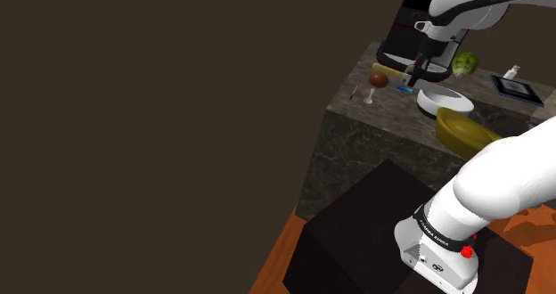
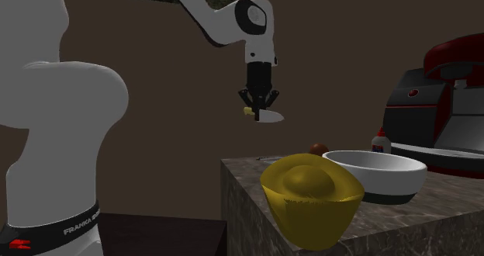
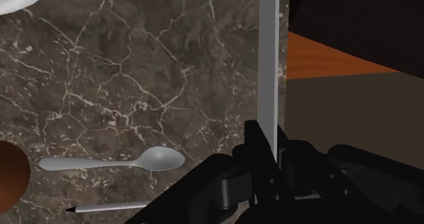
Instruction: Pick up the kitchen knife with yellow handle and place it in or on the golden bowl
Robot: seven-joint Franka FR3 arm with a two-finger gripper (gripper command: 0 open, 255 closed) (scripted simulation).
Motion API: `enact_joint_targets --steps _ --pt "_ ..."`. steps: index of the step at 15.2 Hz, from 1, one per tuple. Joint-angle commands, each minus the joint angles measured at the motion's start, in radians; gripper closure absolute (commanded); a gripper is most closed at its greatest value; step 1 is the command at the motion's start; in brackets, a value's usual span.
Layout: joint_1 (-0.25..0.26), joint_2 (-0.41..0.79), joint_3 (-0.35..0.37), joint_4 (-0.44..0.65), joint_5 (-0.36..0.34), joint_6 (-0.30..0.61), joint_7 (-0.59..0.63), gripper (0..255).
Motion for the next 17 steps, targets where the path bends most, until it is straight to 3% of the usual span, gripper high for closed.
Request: enact_joint_targets --steps 1,9,17 --pt "-0.027 -0.040 -0.016 -0.027 -0.030 -0.005 -0.025 255" --pt "-0.144 -0.170 -0.099 -0.089 -0.142 -0.043 -0.156 255" --pt "-0.242 -0.234 -0.215 -0.077 -0.228 -0.081 -0.325 255"
